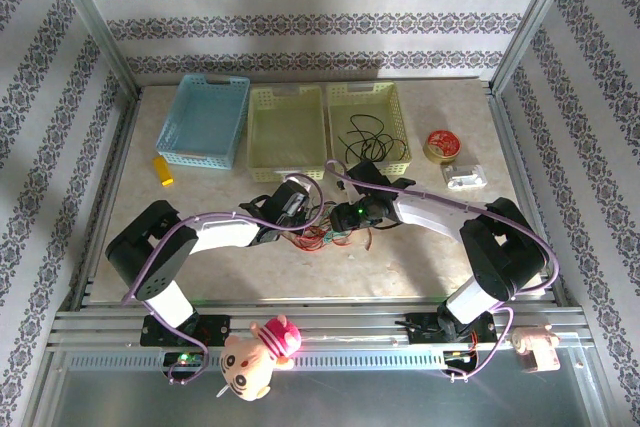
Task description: Untangle the cables
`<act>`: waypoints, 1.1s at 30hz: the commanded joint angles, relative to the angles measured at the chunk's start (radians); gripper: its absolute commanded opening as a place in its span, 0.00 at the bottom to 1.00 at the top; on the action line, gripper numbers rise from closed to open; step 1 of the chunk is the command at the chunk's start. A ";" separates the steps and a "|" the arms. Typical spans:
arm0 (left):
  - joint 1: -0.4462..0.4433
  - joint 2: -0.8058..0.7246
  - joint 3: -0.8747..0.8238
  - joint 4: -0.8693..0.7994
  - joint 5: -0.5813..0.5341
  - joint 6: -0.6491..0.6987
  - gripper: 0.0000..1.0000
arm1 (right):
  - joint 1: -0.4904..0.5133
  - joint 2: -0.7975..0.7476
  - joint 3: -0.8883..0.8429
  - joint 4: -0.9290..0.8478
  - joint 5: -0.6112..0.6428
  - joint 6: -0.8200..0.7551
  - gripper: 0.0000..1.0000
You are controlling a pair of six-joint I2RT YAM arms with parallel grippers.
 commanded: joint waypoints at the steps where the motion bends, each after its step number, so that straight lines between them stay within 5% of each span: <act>1: 0.013 -0.001 0.032 -0.012 0.010 0.017 0.10 | -0.010 -0.023 -0.024 0.003 -0.008 0.002 0.50; 3: 0.013 -0.023 0.055 -0.022 0.010 0.033 0.00 | -0.011 -0.016 -0.031 0.007 -0.006 0.003 0.50; 20: 0.015 -0.571 0.316 -0.270 -0.072 0.207 0.00 | -0.072 -0.013 -0.150 0.096 -0.035 0.064 0.51; 33: 0.015 -0.706 0.517 -0.297 -0.102 0.303 0.00 | -0.114 -0.027 -0.202 0.132 -0.057 0.091 0.51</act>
